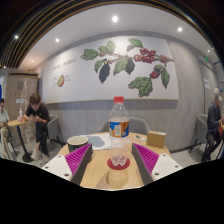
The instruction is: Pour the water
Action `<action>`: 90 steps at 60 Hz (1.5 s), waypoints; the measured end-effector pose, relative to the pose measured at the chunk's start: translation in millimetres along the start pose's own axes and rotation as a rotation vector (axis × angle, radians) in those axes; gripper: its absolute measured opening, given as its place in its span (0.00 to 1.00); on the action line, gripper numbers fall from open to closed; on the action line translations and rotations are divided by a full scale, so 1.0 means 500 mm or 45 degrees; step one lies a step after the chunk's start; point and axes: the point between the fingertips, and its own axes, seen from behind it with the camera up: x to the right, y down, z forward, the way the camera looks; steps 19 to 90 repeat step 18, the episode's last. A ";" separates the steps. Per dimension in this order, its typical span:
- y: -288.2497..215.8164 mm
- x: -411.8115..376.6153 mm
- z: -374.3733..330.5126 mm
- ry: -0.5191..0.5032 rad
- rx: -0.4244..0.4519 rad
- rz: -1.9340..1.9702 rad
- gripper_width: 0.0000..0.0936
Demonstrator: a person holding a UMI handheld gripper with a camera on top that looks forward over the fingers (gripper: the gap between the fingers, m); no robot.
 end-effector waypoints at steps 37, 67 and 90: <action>0.047 -0.143 -0.167 -0.196 -0.036 0.156 0.91; 0.047 -0.143 -0.167 -0.196 -0.036 0.156 0.91; 0.047 -0.143 -0.167 -0.196 -0.036 0.156 0.91</action>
